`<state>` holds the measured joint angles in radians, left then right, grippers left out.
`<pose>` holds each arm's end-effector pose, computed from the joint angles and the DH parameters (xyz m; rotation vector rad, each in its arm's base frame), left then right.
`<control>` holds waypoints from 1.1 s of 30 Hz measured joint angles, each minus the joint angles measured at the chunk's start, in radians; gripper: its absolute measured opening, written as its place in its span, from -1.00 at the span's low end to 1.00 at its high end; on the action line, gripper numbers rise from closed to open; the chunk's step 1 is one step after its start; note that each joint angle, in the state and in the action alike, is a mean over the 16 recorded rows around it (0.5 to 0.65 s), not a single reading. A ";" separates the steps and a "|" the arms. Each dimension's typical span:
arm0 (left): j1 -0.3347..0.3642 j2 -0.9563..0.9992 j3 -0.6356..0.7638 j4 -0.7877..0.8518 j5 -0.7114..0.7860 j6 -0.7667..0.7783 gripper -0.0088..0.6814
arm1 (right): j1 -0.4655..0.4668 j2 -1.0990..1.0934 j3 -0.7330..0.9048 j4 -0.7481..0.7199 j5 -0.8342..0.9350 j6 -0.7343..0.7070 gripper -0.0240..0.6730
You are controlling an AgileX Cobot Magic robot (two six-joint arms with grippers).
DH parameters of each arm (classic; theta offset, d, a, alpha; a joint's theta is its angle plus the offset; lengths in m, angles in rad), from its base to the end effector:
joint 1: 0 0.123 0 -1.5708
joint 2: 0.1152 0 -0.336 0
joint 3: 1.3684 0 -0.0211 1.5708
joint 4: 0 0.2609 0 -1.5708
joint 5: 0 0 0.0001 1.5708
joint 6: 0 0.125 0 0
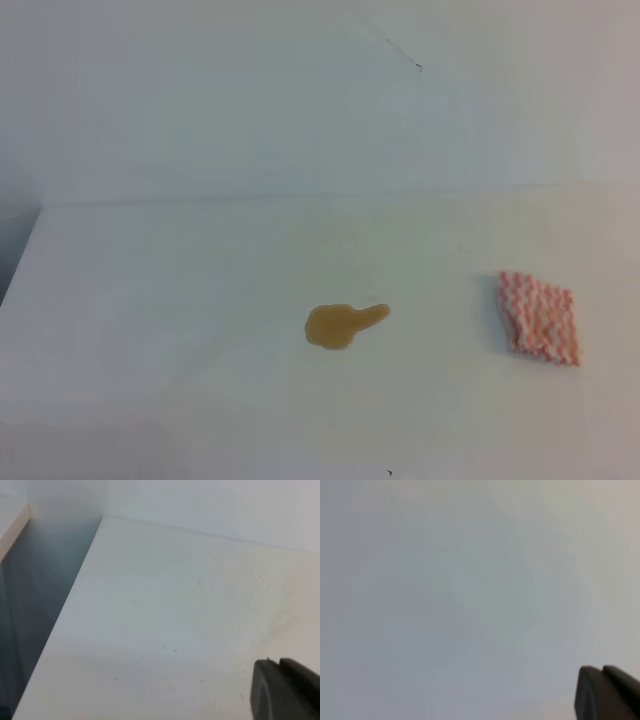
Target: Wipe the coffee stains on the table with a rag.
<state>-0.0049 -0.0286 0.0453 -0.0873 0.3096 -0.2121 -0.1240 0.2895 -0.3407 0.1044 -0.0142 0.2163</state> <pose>0.0454 -0.0036 0.1619 -0.2438 1.7986 -0.2373 0.0696 -0.0089 0.3311 0.3144 1.3850 0.1615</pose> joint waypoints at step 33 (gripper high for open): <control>0.000 0.000 0.000 0.000 0.000 0.000 -0.97 | 0.089 1.046 -0.608 0.237 0.673 -0.516 -0.73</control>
<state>-0.0049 -0.0286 0.0453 -0.0873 0.3096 -0.2121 -0.0351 1.3360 -0.9488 0.3415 0.6585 -0.2999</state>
